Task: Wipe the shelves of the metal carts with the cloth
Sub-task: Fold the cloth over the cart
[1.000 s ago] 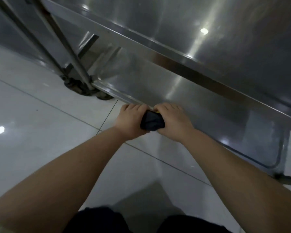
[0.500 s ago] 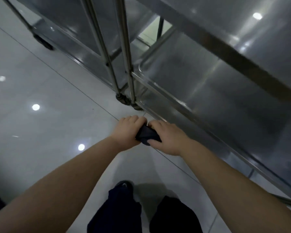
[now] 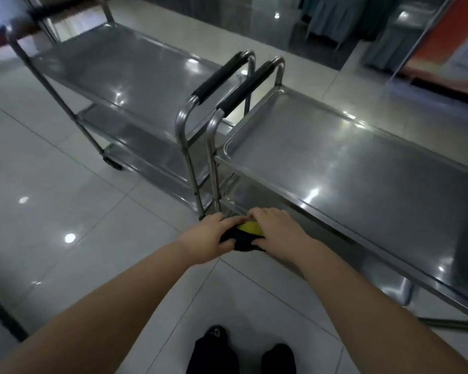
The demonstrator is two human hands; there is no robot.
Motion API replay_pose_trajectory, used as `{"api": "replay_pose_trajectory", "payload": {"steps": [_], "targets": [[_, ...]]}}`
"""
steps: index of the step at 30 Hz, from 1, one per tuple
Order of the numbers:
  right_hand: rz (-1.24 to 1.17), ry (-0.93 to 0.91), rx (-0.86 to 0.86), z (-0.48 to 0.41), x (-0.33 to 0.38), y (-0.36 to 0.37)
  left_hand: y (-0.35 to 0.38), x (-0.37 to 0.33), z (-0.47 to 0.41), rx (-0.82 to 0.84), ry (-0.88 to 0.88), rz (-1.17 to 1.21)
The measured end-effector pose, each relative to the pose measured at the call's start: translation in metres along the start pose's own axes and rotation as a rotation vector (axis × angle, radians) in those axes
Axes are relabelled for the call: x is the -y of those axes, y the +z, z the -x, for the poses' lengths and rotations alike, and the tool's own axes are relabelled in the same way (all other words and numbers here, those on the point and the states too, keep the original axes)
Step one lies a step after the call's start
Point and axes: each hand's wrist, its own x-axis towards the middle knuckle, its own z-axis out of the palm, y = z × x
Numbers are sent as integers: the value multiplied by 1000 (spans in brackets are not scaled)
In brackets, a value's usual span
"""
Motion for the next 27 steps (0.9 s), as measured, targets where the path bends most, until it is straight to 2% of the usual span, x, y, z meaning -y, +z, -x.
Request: {"api": "replay_pose_trajectory", "payload": {"steps": [3, 6, 13, 17, 23, 27], "targets": [[106, 44, -83, 19, 10, -53, -53, -41, 3, 49, 19, 27], [98, 69, -191, 39, 13, -89, -86, -71, 1, 34, 14, 45], [34, 110, -337, 76, 19, -135, -129, -104, -4, -179, 134, 2], [58, 167, -362, 88, 14, -154, -148, -116, -4, -236, 181, 107], [-125, 276, -397, 104, -1, -174, -164, -126, -17, -284, 232, 138], [-376, 330, -533, 109, -15, -170, -166, -131, -25, -246, 231, 182]]}}
